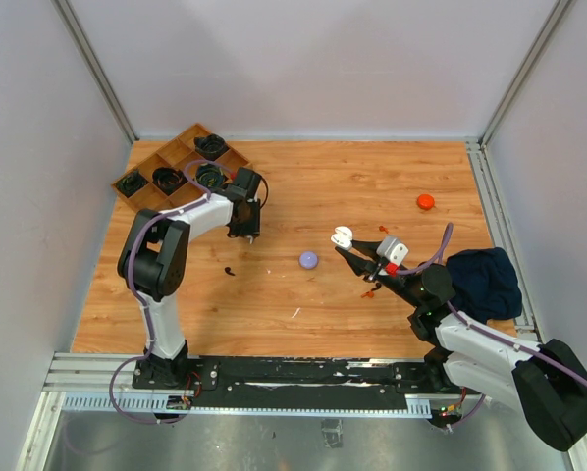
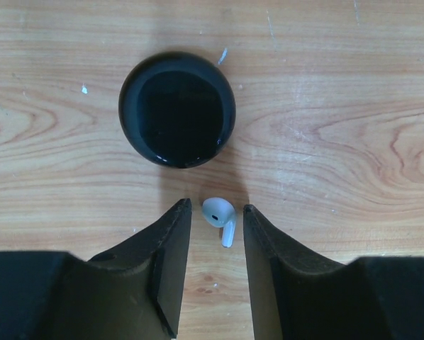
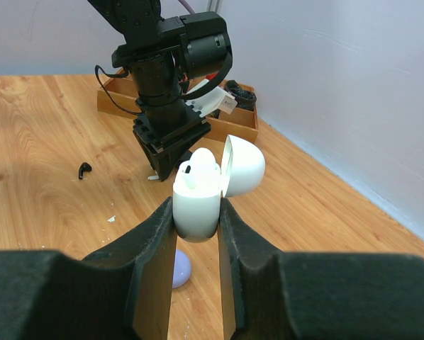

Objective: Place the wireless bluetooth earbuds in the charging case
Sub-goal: Pick up the earbud from the center of the board.

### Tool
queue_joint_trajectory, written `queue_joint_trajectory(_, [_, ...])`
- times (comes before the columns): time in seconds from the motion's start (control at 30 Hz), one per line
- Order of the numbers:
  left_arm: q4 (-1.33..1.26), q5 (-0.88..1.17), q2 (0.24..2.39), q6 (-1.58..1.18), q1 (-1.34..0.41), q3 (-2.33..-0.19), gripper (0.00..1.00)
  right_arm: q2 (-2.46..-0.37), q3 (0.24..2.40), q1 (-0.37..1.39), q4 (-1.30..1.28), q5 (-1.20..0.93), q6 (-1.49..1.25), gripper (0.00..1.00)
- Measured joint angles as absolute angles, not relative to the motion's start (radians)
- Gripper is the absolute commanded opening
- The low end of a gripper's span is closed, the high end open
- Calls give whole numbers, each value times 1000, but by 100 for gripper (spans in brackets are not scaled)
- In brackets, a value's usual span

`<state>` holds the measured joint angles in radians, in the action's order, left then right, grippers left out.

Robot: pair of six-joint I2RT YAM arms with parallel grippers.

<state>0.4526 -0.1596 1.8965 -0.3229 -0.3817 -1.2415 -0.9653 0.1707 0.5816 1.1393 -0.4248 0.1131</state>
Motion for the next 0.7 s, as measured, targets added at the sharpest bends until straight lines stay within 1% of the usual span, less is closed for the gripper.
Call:
queue_joint_trajectory(0.2, [456,-159,1905,-318,-382,-1252,36,-966,171,582,1139,-425,113,1])
queue_joint_trajectory(0.33, [460,-158,1911,-315,-382,-1260,34,-966,171,582,1139,-425,113,1])
queue_joint_trajectory(0.47, [463,-156,1912,-312,-382,-1262,30,-965,171,582,1139,-423,113,1])
queue_joint_trajectory(0.7, [464,-153,1911,-311,-381,-1260,25,-965,171,582,1139,-421,113,1])
